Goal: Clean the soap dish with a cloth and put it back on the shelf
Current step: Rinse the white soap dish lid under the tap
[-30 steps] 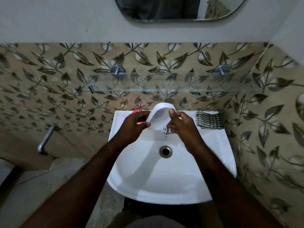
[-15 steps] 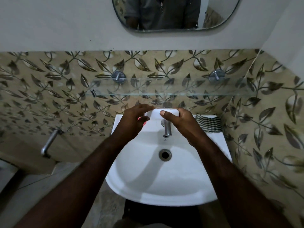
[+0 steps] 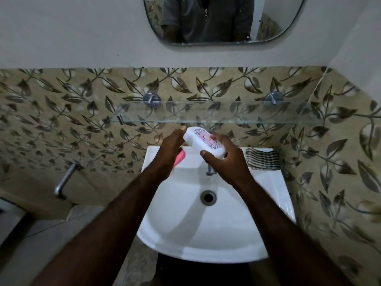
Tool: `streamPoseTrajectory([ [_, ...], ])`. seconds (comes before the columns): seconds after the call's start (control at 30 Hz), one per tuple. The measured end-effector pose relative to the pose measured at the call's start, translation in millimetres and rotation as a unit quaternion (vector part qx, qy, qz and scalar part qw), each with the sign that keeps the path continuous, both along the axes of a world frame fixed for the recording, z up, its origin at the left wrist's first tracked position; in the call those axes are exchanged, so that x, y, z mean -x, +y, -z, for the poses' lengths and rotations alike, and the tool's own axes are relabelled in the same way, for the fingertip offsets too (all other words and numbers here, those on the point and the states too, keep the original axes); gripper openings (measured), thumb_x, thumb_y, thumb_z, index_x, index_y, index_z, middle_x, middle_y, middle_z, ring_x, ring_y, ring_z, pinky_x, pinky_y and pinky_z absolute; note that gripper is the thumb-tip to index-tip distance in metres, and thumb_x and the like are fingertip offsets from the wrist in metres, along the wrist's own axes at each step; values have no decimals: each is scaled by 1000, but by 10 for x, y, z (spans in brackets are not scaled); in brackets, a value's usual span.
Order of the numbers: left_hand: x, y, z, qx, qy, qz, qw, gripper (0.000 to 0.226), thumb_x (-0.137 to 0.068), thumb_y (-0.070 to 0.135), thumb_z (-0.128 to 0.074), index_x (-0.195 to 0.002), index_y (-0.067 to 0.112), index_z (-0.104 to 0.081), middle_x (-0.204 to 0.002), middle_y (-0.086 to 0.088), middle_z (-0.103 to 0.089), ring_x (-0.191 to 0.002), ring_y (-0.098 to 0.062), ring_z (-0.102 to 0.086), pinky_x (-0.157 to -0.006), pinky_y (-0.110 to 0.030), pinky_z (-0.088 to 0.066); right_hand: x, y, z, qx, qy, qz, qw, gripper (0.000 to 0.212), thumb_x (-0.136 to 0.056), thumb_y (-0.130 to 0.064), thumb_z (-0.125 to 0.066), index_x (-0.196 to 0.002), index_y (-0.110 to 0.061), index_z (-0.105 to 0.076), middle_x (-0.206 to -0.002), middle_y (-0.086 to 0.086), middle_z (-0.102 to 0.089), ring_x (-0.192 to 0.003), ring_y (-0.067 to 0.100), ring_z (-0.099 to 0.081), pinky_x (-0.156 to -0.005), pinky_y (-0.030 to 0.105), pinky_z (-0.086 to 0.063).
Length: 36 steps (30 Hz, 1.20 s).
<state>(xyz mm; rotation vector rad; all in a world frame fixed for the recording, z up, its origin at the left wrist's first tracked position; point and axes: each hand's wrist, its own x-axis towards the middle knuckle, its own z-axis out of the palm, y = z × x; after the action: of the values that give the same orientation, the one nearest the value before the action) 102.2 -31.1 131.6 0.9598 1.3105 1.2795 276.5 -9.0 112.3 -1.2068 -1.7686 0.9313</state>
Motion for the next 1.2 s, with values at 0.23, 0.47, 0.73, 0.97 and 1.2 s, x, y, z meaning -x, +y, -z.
streamPoseTrajectory([
  [0.23, 65, -84, 13, 41, 55, -10, 998, 95, -67, 91, -32, -125, 22, -60, -129, 6, -63, -121, -8, -56, -106, -30, -40, -5, -47, 22, -71, -40, 18, 997, 62, -64, -50, -71, -119, -22, -66, -111, 1, -69, -99, 14, -64, -81, 24, -50],
  [0.47, 199, -91, 59, 42, 69, -63, 995, 116, -58, 97, -30, -144, 21, -45, -146, 4, -50, -133, -12, -46, -117, -44, -29, -40, 20, 62, -108, -83, 37, 990, 65, -66, -52, -70, -121, -19, -66, -109, -1, -66, -99, 13, -61, -81, 14, -40],
  [0.73, 135, -56, 172, 44, 56, -65, 995, 115, -59, 95, -34, -142, 16, -47, -141, -3, -55, -132, -16, -48, -117, -46, -27, -33, -42, 240, -74, -138, 20, 987, 59, -66, -48, -82, -119, -27, -67, -116, -2, -68, -108, 15, -63, -90, 26, -48],
  [0.97, 159, -31, 311, 41, 67, -77, 994, 115, -61, 97, -32, -138, 14, -52, -140, -5, -57, -131, -19, -50, -115, -49, -30, -38, -115, 329, -69, -185, 11, 980, 59, -67, -54, -79, -120, -33, -65, -121, -7, -66, -112, 13, -61, -91, 26, -46],
  [1.2, 129, -11, 333, 42, 50, -65, 996, 77, -90, 69, -33, -139, 12, -51, -145, -4, -51, -133, -17, -46, -115, -37, -31, -84, -204, 515, -79, -154, -6, 985, 68, -69, -56, -77, -130, -33, -57, -128, -8, -63, -108, 15, -64, -90, 30, -51],
])
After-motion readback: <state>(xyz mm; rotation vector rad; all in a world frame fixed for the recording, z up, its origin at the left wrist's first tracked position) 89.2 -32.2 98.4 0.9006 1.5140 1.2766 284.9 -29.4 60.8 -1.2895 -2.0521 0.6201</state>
